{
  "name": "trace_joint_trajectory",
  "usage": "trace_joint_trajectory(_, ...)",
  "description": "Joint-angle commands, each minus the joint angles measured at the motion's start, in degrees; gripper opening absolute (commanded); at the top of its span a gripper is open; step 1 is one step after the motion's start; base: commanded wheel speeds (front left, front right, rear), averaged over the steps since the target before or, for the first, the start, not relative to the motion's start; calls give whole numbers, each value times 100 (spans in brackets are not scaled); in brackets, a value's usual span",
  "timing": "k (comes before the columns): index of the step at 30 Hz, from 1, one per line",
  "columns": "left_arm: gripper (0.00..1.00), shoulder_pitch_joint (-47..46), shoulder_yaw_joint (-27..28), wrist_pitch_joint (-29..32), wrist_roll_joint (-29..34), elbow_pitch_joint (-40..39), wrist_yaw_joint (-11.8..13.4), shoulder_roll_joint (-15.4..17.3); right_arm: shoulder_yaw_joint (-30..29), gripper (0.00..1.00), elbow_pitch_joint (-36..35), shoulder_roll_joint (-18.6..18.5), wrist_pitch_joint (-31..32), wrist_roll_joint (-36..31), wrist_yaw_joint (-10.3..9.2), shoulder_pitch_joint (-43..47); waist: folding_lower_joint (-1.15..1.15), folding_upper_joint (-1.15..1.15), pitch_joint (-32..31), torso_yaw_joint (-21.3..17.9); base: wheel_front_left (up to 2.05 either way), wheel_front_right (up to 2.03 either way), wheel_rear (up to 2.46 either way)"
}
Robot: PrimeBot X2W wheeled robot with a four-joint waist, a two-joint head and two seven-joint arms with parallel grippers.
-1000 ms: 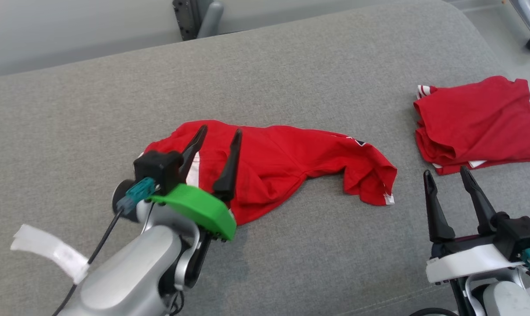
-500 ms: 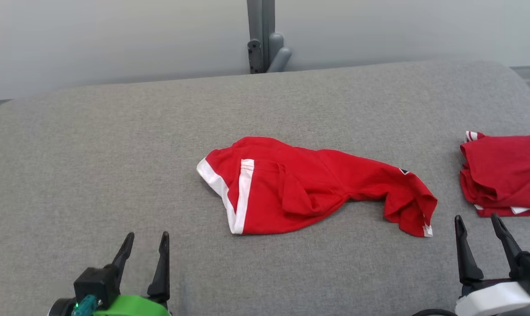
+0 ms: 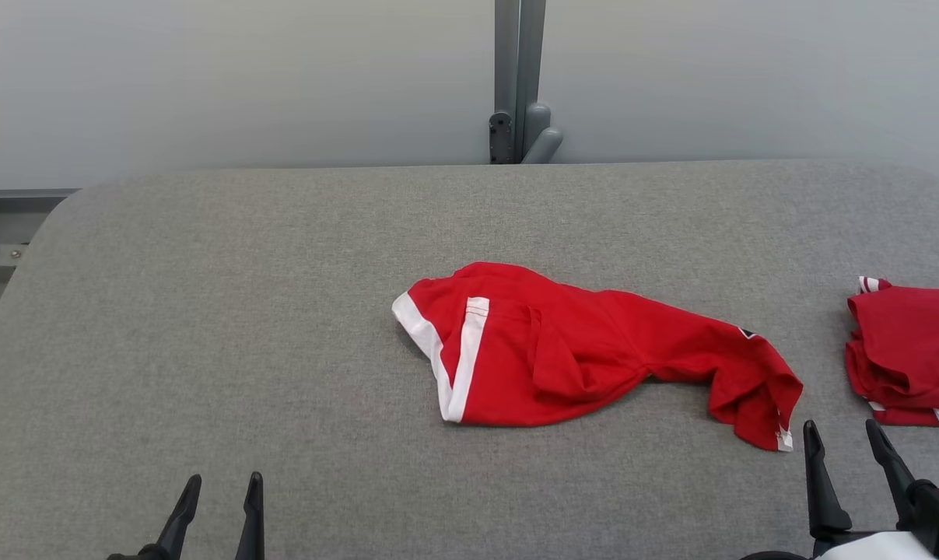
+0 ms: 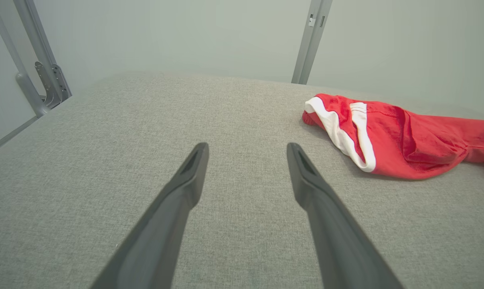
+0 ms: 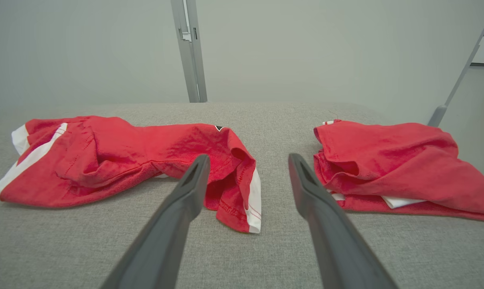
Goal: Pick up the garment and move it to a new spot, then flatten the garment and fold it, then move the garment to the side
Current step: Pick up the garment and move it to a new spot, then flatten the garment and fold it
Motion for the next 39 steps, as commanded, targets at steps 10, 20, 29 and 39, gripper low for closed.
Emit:
trace_joint_trajectory(10, 100, -497, 391, -12, 507, 300, -776, -585, 166, 100, -23, -66, -17, -8, -9, -114, 0, 0, 96, -225, 0, 0, 0)
trace_joint_trajectory(20, 100, -2645, -641, 374, 395, 1427, -1078, -1032, 365, 100, -156, -135, -17, 47, -9, -562, 0, 0, 729, -906, 0, 0, 0)
trace_joint_trajectory(29, 100, -3848, -1011, 845, -391, 2796, -1091, -1241, 395, 100, -160, -7, -17, 114, -9, -806, 0, 0, 1193, -1540, 0, 0, 0)
trace_joint_trajectory(39, 100, -4425, -990, 766, -700, 4073, -1027, -1013, 351, 100, -164, 34, -17, 122, -9, -904, 0, 0, 1367, -1744, 0, 0, 0)
